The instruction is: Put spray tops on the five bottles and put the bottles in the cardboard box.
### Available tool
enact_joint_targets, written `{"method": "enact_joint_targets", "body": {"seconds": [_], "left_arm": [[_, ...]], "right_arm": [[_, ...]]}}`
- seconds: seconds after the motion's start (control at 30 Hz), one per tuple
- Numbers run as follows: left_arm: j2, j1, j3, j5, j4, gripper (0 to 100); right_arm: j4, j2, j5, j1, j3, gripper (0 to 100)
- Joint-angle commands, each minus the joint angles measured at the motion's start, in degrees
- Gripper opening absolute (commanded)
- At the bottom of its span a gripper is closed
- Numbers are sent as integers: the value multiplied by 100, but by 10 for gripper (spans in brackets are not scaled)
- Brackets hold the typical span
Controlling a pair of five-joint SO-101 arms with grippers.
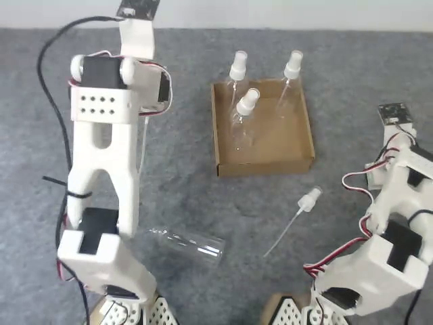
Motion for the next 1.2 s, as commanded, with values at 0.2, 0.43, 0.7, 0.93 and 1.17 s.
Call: {"method": "enact_joint_targets", "body": {"seconds": [0.2,0.43,0.7,0.93,1.17], "left_arm": [[-2602,211,2607,62,-782,12],[-3736,79,4840,44,-1873,12],[-4009,-413,5745,-167,-2356,12],[-4009,-404,5877,-176,-2514,12],[-3982,-404,5886,-176,-2514,12]], "right_arm": [[1042,-84,62,-84,-1591,257],[1051,374,114,-75,-1996,257],[2378,1982,387,-66,-3947,254],[2765,2738,431,-40,-4721,235],[2756,2818,431,-13,-4774,34]]}}
